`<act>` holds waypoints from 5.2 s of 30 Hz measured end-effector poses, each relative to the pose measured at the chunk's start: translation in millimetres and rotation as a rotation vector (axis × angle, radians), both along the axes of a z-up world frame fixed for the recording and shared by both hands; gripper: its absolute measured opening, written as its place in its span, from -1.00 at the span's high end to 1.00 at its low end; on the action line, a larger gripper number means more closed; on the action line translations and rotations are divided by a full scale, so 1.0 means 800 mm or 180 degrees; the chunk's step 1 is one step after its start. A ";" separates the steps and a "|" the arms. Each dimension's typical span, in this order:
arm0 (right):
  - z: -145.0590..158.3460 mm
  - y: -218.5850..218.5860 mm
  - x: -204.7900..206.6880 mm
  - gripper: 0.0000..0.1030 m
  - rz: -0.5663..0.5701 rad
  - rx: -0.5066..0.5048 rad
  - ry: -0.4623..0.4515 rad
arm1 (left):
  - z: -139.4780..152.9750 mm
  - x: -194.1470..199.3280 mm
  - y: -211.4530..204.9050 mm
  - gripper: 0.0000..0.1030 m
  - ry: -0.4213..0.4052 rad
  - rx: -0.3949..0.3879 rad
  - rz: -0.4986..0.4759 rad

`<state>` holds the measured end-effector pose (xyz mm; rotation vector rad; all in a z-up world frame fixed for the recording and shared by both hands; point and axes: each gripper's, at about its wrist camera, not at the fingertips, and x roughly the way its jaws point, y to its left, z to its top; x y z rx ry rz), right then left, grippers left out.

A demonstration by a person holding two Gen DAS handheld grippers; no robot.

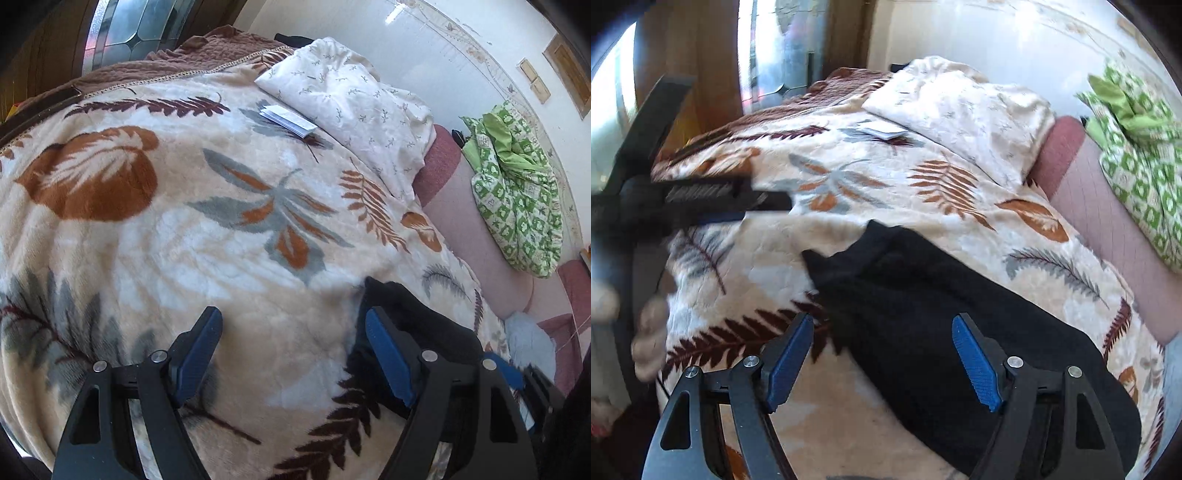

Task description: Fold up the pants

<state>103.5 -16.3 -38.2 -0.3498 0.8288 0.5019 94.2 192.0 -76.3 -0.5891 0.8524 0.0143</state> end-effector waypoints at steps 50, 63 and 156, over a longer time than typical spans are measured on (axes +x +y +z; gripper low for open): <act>-0.020 0.066 0.162 0.59 0.0045 -0.0376 0.1169 | -0.049 0.045 -0.091 0.54 -0.0062 -0.0885 -0.0964; 0.031 -0.006 0.150 0.60 -0.0172 0.0145 0.1010 | 0.017 0.049 -0.153 0.56 -0.0225 -0.0806 -0.1179; -0.039 -0.314 -0.142 -0.37 -0.2416 0.1828 0.0001 | 0.076 -0.106 -0.238 -0.34 -0.0210 0.1143 -0.1145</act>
